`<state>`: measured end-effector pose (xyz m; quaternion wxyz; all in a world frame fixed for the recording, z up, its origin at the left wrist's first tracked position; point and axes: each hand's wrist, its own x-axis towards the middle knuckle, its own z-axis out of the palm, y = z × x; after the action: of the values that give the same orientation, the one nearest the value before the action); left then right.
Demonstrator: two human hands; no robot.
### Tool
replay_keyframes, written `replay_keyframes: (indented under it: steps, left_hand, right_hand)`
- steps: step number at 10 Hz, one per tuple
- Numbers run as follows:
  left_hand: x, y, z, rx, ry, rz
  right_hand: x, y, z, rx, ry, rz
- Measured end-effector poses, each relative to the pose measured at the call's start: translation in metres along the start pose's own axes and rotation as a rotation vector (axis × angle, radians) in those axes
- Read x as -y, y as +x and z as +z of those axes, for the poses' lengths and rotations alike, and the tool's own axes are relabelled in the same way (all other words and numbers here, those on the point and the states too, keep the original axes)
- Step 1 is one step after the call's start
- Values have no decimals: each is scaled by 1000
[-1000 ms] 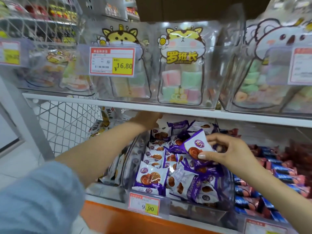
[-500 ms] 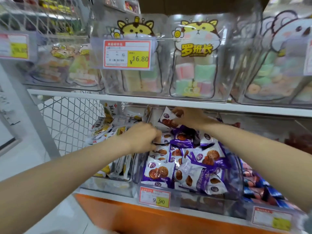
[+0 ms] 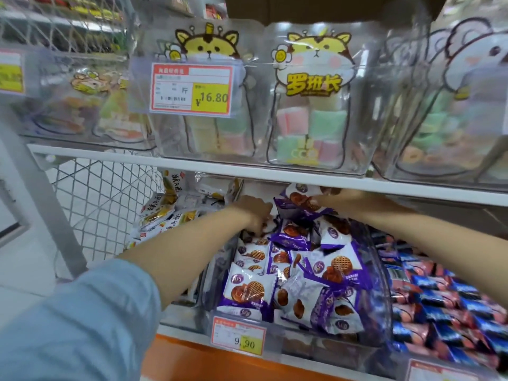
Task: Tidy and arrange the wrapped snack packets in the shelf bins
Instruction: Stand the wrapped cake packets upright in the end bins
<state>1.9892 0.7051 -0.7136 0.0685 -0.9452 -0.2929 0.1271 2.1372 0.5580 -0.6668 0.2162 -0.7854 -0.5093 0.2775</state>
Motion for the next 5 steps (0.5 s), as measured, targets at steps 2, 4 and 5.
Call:
replay_keyframes:
  steps: [2, 4, 5]
  left_hand:
    - [21, 16, -9, -142, -50, 70]
    - [31, 30, -14, 14, -144, 55]
    - [29, 35, -17, 37, -57, 20]
  right_hand:
    - [9, -29, -2, -186, -126, 12]
    - [-5, -31, -8, -340, -102, -87]
    - [-5, -33, -8, -349, -90, -137]
